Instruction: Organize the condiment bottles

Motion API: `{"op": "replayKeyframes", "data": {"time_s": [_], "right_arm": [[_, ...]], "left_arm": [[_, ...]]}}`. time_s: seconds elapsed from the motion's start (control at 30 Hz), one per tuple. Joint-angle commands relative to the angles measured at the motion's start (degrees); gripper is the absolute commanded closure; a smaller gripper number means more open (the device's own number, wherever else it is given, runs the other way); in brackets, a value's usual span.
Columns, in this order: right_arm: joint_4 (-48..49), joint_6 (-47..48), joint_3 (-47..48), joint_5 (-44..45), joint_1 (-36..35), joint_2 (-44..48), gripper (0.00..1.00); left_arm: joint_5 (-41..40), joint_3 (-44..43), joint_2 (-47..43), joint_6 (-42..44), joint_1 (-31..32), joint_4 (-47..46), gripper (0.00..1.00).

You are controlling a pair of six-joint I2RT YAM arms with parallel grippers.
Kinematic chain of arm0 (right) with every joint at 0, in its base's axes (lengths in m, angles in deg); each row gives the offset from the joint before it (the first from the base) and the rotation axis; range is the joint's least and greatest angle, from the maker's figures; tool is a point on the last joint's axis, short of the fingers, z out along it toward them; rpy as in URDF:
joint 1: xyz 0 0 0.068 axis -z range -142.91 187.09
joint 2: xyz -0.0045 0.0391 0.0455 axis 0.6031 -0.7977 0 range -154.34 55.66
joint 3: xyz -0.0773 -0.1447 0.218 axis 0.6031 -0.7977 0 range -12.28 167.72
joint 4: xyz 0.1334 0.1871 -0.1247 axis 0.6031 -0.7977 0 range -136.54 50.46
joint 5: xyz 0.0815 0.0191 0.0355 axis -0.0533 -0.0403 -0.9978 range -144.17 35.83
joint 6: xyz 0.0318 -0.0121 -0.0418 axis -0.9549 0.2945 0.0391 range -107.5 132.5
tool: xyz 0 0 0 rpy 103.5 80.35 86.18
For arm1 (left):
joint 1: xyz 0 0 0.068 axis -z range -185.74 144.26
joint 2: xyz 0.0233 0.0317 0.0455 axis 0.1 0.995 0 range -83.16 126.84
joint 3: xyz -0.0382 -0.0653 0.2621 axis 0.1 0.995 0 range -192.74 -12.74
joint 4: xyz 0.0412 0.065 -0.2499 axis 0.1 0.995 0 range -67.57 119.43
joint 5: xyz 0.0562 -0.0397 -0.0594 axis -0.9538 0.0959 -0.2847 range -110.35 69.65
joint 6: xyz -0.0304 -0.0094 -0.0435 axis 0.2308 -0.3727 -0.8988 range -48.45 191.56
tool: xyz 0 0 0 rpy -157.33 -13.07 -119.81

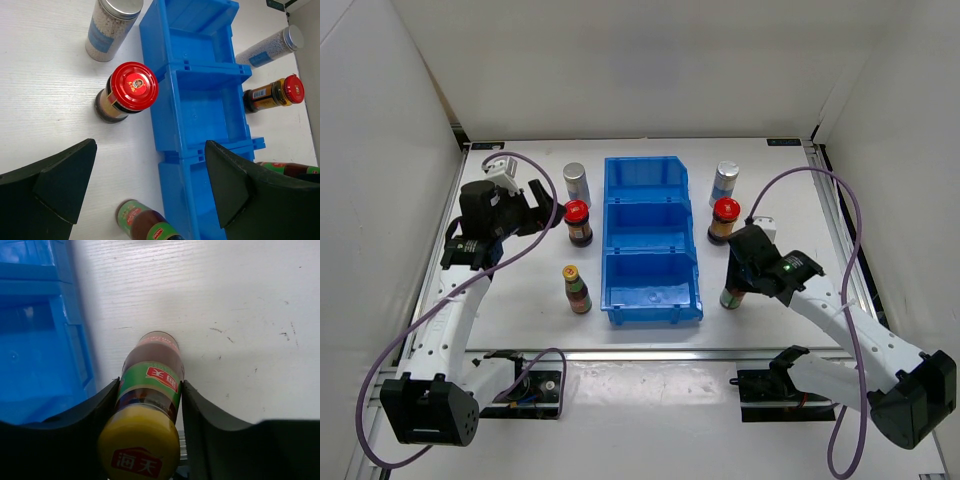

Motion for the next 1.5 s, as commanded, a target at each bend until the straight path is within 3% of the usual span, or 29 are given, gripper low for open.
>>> {"op": "replayKeyframes", "data": {"time_s": [0.0,0.27,0.43,0.73,0.87,1.2,1.27,1.33,1.47], "right_arm": [[1.02,-0.3,0.18,3.06,-0.18,0.71,0.54],[-0.21,3.73,7.71,2.53,-0.18,1.24,0.84],[-1.44,9.7,17.48,-0.27,-1.23,0.01,0.9],[-0.12,12.71,27.86,-5.99,-11.24,-8.24,0.96],[4.25,12.71,26.91,-3.97,-14.68,-12.81,0.96],[16.12,11.39,15.57,-2.66,-14.68,-19.32,0.96],[17.45,10.6,14.33,-2.65,-14.68,-19.85,0.9],[17.45,9.81,14.33,-2.65,-14.68,-19.85,0.89],[17.45,9.19,13.8,-2.65,-14.68,-19.85,0.7]], "left_arm": [[-0.73,0.38,-1.28,0.91,-0.11,0.65,0.0],[-1.78,-0.15,-1.28,1.44,-0.11,1.17,0.0],[-1.78,-0.67,-1.28,1.44,-0.11,1.7,0.0],[-3.01,-0.68,-1.81,2.49,-0.11,1.7,0.0],[-3.01,-0.68,-1.81,2.49,-0.11,1.7,0.0],[-2.5,-0.68,-4.18,3.55,0.42,2.23,0.0],[-1.09,-0.68,-4.88,4.25,0.42,2.23,0.0],[0.05,-0.68,-5.41,4.25,0.42,2.23,0.0],[4.36,1.96,-7.34,1.36,0.42,0.56,0.0]]}}
